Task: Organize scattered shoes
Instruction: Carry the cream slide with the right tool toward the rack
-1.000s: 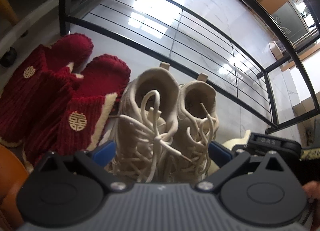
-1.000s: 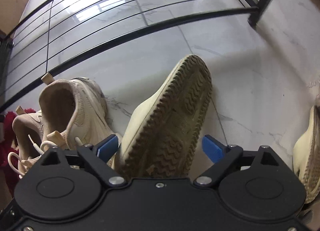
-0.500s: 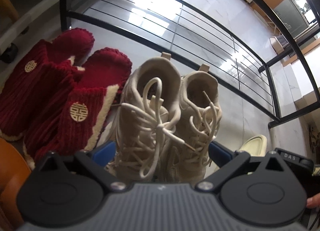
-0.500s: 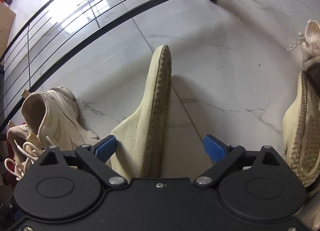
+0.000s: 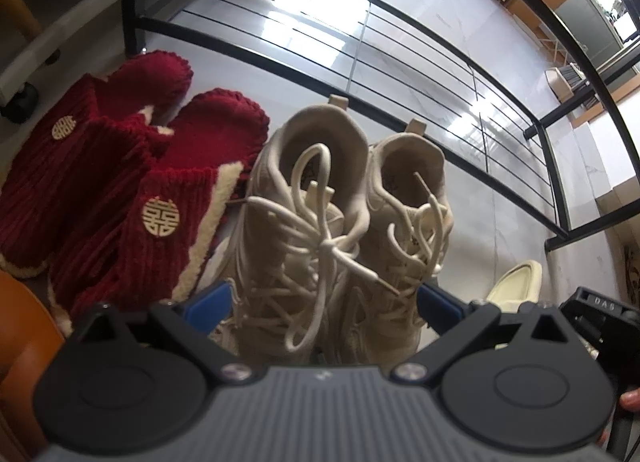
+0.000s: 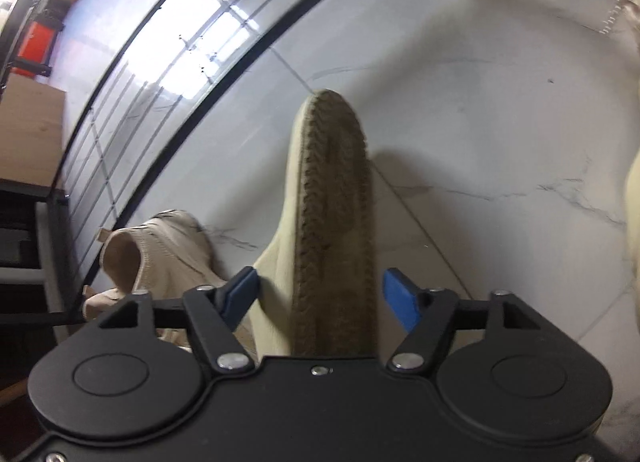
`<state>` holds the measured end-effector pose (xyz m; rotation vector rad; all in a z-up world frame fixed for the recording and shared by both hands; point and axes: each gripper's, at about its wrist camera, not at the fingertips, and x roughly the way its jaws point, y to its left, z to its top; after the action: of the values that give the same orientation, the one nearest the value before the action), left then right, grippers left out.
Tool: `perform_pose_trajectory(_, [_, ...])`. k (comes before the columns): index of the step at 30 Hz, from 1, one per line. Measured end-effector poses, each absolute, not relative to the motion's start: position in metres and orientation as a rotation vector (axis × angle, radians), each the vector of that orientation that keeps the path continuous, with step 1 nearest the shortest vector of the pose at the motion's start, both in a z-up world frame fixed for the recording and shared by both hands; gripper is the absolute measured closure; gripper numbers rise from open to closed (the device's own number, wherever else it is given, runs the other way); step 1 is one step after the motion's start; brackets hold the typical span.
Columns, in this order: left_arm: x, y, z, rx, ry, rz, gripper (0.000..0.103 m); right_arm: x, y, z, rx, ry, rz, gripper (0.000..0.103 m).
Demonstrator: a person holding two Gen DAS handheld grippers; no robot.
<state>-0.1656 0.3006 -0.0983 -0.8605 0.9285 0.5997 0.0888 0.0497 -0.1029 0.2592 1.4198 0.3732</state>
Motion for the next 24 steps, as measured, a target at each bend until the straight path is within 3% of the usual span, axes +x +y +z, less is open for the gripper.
perform_pose_trajectory(3, [-0.165,0.3,-0.1,-0.861,0.937,0.603,0.003,0.088,0.058,-0.102,0.224,1.405,0.405,0.04])
perform_pose_trajectory(7, [-0.166,0.3,-0.102,-0.861,0.943,0.606,0.003,0.086,0.068,-0.103,0.163,1.413,0.412,0.021])
perform_pose_trajectory(24, [-0.165,0.3,-0.102,-0.862,0.95,0.603,0.003,0.091,0.078,-0.108,0.127,1.4,0.407,0.004])
